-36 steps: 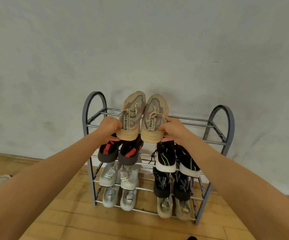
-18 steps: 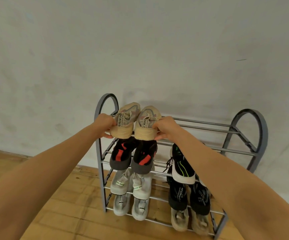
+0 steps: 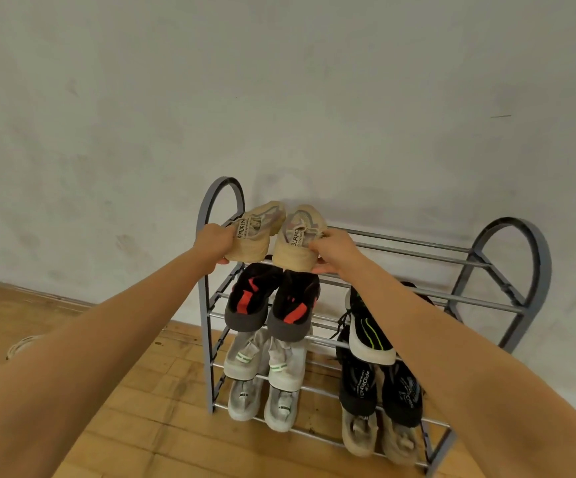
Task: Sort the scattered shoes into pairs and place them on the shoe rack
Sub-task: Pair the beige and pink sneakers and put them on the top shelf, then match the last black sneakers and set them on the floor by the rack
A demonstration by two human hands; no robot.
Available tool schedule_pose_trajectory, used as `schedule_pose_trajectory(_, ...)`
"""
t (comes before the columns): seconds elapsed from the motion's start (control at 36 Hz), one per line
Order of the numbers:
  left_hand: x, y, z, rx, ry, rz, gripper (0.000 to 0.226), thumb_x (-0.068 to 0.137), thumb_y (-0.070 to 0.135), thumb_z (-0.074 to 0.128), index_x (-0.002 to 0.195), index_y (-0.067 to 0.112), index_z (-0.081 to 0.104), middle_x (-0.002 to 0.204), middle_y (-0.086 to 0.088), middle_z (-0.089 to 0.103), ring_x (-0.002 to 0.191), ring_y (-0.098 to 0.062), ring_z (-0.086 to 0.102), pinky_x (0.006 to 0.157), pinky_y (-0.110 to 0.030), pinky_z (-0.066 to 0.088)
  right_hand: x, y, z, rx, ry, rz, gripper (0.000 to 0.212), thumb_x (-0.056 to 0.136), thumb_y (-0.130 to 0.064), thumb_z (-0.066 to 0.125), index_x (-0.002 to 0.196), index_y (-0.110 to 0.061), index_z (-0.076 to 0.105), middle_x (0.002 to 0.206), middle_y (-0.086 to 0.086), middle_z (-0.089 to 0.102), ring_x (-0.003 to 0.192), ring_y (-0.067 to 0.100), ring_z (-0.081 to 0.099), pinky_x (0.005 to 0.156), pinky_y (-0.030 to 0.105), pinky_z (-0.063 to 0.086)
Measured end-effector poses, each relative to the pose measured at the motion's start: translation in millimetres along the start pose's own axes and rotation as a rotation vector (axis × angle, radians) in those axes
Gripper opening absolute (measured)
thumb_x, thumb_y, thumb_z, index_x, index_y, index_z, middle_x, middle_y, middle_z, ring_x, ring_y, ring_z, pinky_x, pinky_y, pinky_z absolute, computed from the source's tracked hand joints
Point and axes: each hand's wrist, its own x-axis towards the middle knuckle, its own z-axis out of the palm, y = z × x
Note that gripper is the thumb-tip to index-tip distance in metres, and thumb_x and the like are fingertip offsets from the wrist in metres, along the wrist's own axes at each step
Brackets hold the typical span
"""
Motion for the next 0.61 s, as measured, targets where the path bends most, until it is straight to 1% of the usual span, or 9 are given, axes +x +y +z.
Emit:
schedule_pose_trajectory(0.06,-4,-2,3,0.023,0.007,0.029,0.033,0.095,0.028,0.045,0.109,0.001,0.058,0.103,-0.013,0.056,0.087,-0.025,0.053,0.07,-0.033,0.05,-4,0,0,-0.006,-0.002,-0.014,0.035,0.086,-0.011,0.062,0.121,-0.014,0.06,0.12,0.009,0.062,0.106,0.026,0.062,0.077,0.045,0.059)
schedule_pose_trajectory(0.14,-16,-4,8,0.077,0.015,0.099,0.031,0.094,0.025,0.044,0.109,0.003,0.059,0.097,-0.01,0.054,0.08,-0.02,0.049,0.067,-0.031,0.04,-12,-1,1,-0.026,-0.003,-0.032,0.036,0.087,-0.015,0.062,0.123,-0.017,0.057,0.122,0.007,0.061,0.11,0.024,0.06,0.082,0.045,0.058)
schedule_pose_trajectory(0.22,-31,-6,8,0.172,0.004,0.163,0.031,0.091,0.017,0.046,0.116,0.002,0.057,0.104,-0.011,0.059,0.092,-0.024,0.055,0.076,-0.034,0.044,-29,-4,-3,-0.132,0.015,-0.104,0.04,0.088,-0.01,0.06,0.127,-0.014,0.051,0.12,0.007,0.059,0.114,0.026,0.056,0.094,0.044,0.052)
schedule_pose_trajectory(0.25,-39,-5,7,0.218,0.009,0.183,0.032,0.089,0.016,0.047,0.116,0.002,0.057,0.106,-0.013,0.061,0.094,-0.027,0.057,0.079,-0.036,0.047,-36,-5,-6,-0.205,0.034,-0.143,0.043,0.087,-0.008,0.059,0.129,-0.012,0.049,0.123,0.01,0.057,0.116,0.027,0.054,0.097,0.04,0.049)
schedule_pose_trajectory(0.31,-52,-6,7,0.384,0.033,0.223,0.038,0.084,0.021,0.046,0.115,0.003,0.056,0.108,-0.017,0.063,0.098,-0.033,0.059,0.083,-0.041,0.048,-52,-5,-13,-0.394,0.066,-0.235,0.048,0.088,-0.01,0.06,0.133,-0.007,0.045,0.129,0.013,0.055,0.119,0.029,0.051,0.091,0.028,0.044)
schedule_pose_trajectory(0.36,-64,-11,13,0.584,0.08,0.307,0.046,0.079,0.022,0.049,0.12,0.004,0.053,0.117,-0.021,0.058,0.111,-0.039,0.053,0.09,-0.044,0.044,-68,1,-22,-0.597,0.069,-0.307,0.051,0.089,-0.014,0.059,0.136,-0.005,0.041,0.134,0.015,0.05,0.122,0.031,0.048,0.09,0.031,0.041)
schedule_pose_trajectory(0.44,-107,-15,32,0.694,0.071,0.473,0.05,0.083,0.015,0.054,0.132,0.007,0.046,0.137,-0.016,0.043,0.129,-0.036,0.033,0.103,-0.043,0.032,-89,24,-42,-0.847,0.063,-0.353,0.059,0.09,-0.015,0.055,0.144,-0.012,0.032,0.142,0.014,0.04,0.127,0.03,0.041,0.099,0.037,0.039)
schedule_pose_trajectory(0.53,-146,-22,59,0.797,0.023,0.715,0.043,0.087,0.016,0.053,0.13,0.012,0.05,0.136,-0.006,0.045,0.13,-0.028,0.031,0.101,-0.039,0.029,-117,53,-66,-1.022,0.056,-0.395,0.059,0.093,-0.016,0.051,0.147,-0.014,0.028,0.144,0.012,0.038,0.129,0.03,0.039,0.099,0.039,0.04)
schedule_pose_trajectory(0.61,-174,-36,95,0.93,-0.098,0.847,0.04,0.09,0.018,0.049,0.13,0.017,0.05,0.137,-0.001,0.045,0.131,-0.025,0.031,0.101,-0.036,0.026,-143,88,-94,-1.14,0.063,-0.374,0.059,0.094,-0.018,0.051,0.147,-0.013,0.027,0.144,0.011,0.039,0.129,0.03,0.04,0.101,0.04,0.042)
